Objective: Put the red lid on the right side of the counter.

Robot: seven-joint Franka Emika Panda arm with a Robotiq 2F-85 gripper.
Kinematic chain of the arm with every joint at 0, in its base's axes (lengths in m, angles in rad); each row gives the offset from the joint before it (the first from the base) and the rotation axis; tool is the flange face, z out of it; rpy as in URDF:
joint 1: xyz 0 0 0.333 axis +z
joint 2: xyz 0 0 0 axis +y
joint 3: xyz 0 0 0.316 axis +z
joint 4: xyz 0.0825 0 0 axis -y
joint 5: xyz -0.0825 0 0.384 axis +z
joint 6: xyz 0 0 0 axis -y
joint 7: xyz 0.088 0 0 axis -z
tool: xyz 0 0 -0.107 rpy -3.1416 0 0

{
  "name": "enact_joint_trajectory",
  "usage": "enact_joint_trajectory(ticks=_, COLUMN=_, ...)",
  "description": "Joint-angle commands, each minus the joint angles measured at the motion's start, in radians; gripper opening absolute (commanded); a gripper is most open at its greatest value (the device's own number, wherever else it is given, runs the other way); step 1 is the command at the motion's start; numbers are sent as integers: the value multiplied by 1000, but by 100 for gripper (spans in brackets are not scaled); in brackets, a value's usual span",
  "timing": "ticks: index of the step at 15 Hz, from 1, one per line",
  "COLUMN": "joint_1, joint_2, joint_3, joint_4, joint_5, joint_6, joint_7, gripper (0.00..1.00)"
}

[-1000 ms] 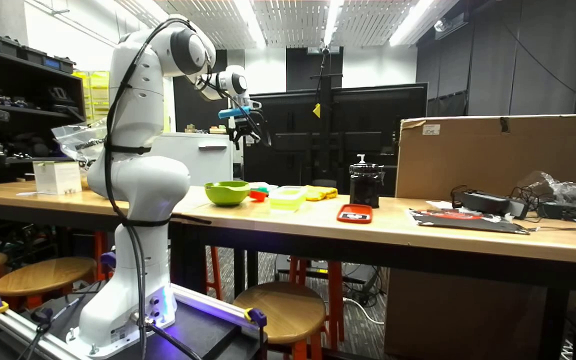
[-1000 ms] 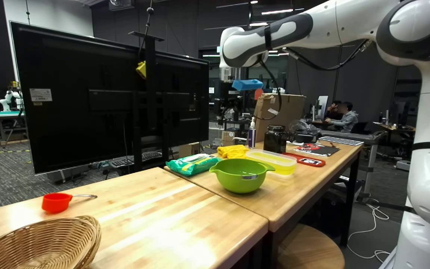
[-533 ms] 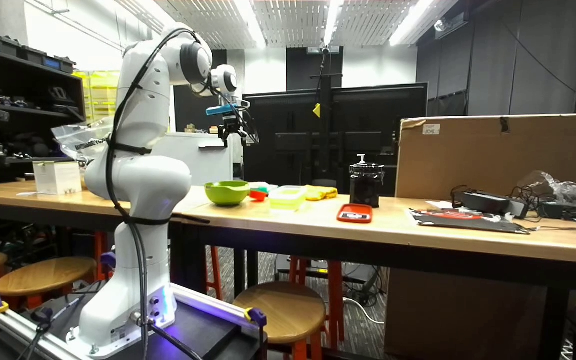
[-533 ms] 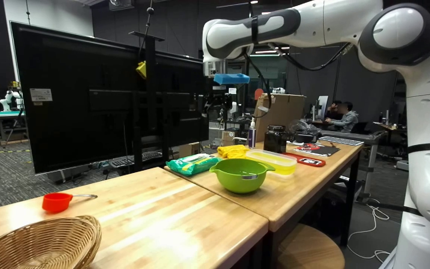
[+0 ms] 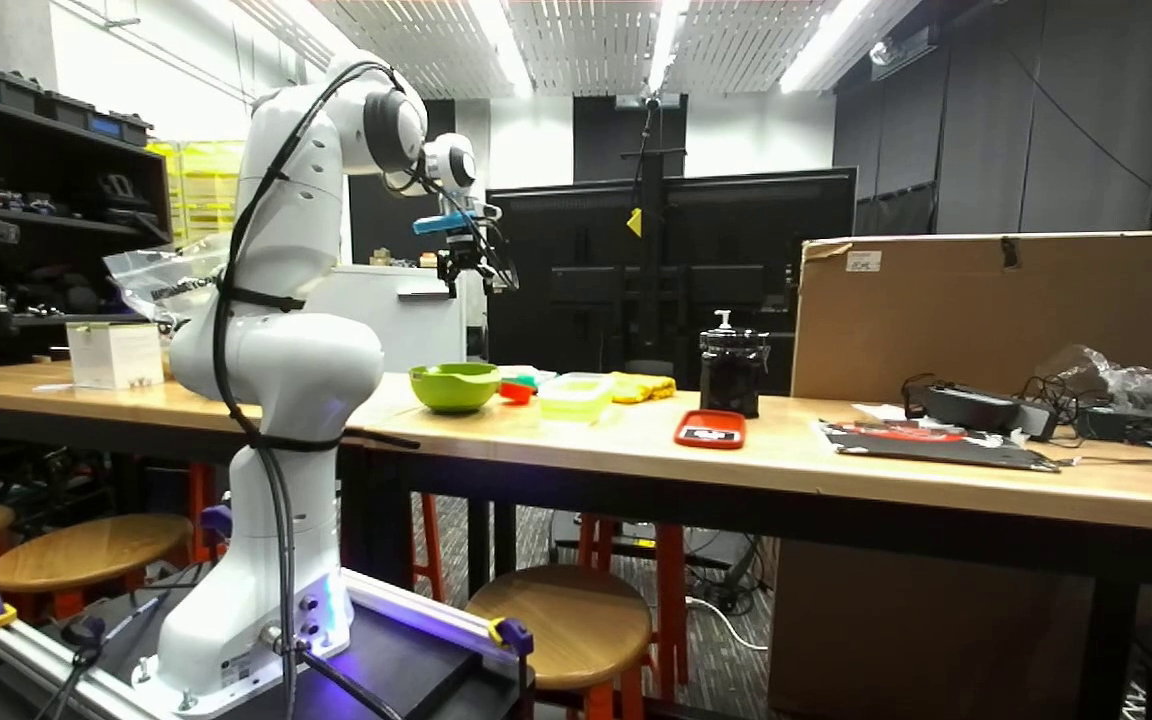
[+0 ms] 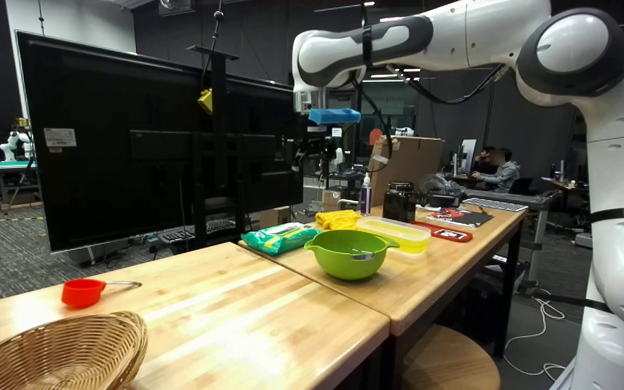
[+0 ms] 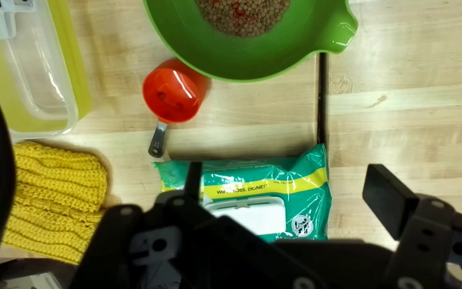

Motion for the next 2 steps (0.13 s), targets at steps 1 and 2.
enact_joint_trajectory(ticks=1, joint_1=6, joint_2=2, joint_3=-5, joint_4=7, joint_5=1, joint_6=-5, joint_7=0, gripper=100)
enact_joint_trajectory(ticks=2, joint_1=6, joint_2=2, joint_3=-5, joint_4=7, joint_5=1, joint_6=-5, joint_7=0, gripper=100)
